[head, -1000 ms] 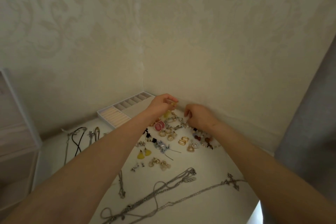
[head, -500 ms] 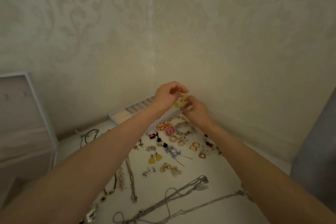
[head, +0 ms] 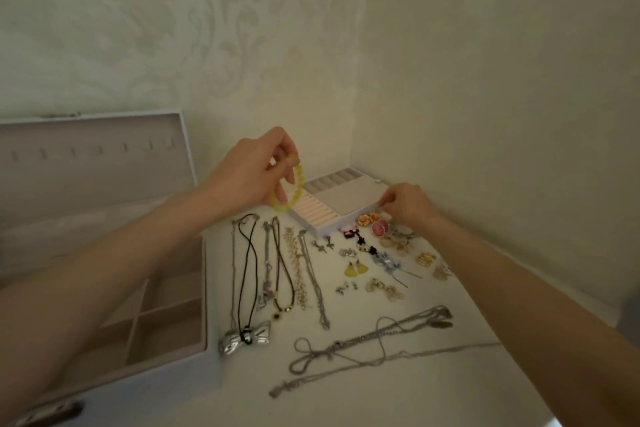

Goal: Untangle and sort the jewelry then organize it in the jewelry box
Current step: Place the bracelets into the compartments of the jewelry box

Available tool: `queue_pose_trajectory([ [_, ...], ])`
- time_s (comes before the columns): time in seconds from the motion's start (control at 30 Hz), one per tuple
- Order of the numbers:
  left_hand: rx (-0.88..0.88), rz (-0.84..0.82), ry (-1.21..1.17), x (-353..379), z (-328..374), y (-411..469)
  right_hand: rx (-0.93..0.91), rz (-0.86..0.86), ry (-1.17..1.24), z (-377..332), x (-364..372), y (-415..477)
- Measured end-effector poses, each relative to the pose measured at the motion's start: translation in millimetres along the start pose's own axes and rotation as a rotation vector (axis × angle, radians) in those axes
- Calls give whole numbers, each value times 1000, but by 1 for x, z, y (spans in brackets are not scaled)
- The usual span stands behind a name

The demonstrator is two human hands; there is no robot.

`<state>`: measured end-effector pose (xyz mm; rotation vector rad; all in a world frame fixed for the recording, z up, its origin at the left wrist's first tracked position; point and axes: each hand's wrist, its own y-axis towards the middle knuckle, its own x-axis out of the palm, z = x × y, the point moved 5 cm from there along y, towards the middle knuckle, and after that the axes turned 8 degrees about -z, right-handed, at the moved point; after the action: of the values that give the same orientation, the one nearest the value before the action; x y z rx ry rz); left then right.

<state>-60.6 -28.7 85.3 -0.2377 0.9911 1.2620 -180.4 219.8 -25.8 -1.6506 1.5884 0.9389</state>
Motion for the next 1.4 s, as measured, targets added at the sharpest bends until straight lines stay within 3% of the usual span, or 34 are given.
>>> queue_pose_trajectory([
  [0.1, -35, -43, 4, -3, -12, -14, 27, 23, -261, -1, 11, 5],
  [0.2, -34, -38, -43, -3, -20, -20, 60, 165, -326, 3, 7, 9],
  [0.37, -28, -32, -80, -3, -22, -21, 118, 97, -512, 22, 0, 18],
  [0.5, -14, -24, -86, -5, -21, -23, 97, 103, -265, 32, -9, 23],
  [0.7, 52, 24, 69, 0, -19, -23, -33, 320, 355, 29, -39, 2],
  [0.8, -7, 1, -148, 8, -15, -17, -125, 302, 574, 8, -51, -18],
  [0.87, -49, -43, -326, 15, -12, -12, -212, 194, 667, -16, -56, -33],
  [1.03, -177, -165, -387, 38, -3, -3, -436, -265, 674, -79, -40, -71],
  [1.13, -251, -177, -448, 46, 1, 1, -448, -292, 670, -88, -29, -76],
  [1.4, -236, -118, -405, 37, -5, 2, -406, -320, 768, -68, -20, -70],
])
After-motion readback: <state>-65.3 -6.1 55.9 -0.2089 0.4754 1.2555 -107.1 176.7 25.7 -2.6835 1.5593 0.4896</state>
